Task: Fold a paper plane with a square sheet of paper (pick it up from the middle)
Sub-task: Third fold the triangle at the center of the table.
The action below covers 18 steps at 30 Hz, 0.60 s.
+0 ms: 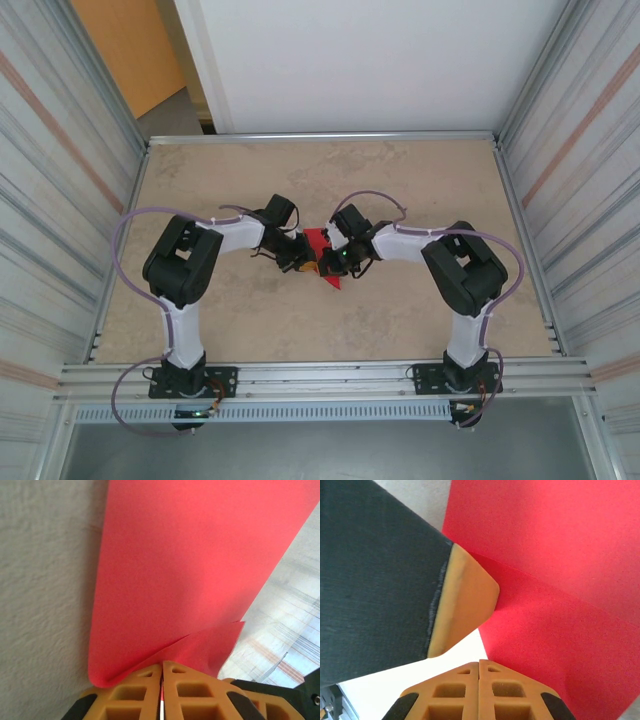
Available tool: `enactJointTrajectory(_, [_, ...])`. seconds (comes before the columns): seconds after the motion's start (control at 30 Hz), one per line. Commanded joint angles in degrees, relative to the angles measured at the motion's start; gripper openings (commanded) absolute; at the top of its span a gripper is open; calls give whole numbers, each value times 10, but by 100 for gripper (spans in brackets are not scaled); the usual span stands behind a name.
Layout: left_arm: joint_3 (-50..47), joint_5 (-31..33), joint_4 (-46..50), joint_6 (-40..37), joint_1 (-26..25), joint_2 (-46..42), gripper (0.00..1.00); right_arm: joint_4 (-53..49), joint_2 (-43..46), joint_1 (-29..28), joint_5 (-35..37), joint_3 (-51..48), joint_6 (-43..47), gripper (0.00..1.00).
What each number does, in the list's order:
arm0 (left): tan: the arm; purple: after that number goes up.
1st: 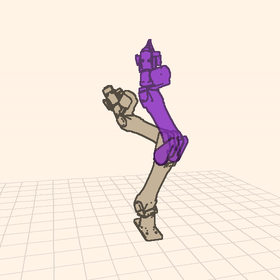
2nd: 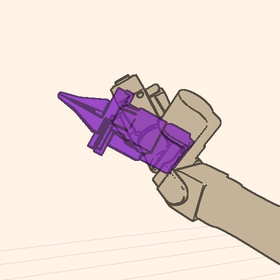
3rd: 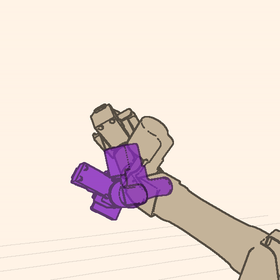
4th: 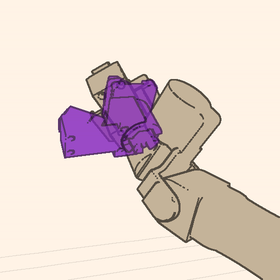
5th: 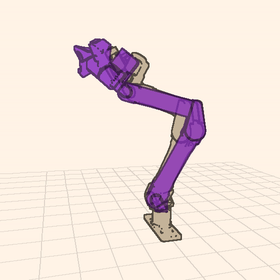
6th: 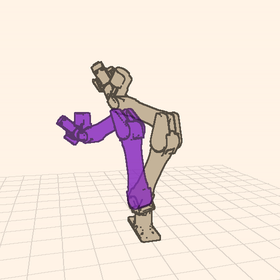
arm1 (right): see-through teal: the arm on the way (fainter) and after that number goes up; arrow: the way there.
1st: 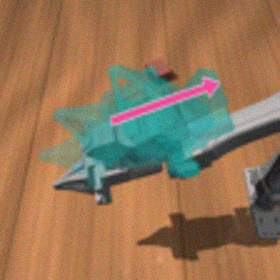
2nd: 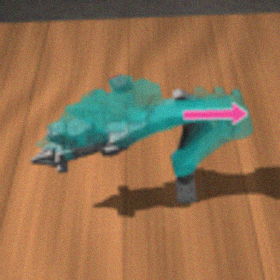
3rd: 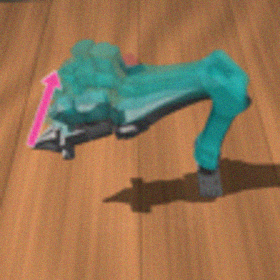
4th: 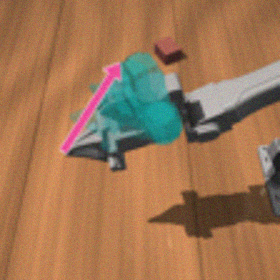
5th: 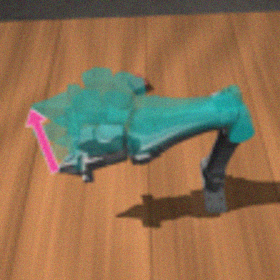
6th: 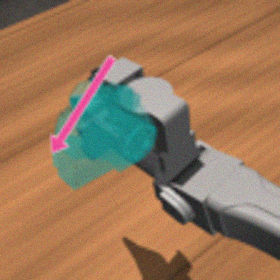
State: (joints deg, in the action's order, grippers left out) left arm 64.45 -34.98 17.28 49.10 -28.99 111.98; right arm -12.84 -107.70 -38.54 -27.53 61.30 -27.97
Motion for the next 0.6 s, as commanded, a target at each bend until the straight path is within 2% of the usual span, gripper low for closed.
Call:
enactJointTrajectory(0.0, [-9, 38, 44, -13, -3, 41, 9, -1, -14, 5, -11, 11, 0, 3])
enactJointTrajectory(0.57, [-3, 58, 69, -27, -4, 54, 9, -11, -17, 18, -5, -11, 19, 4])
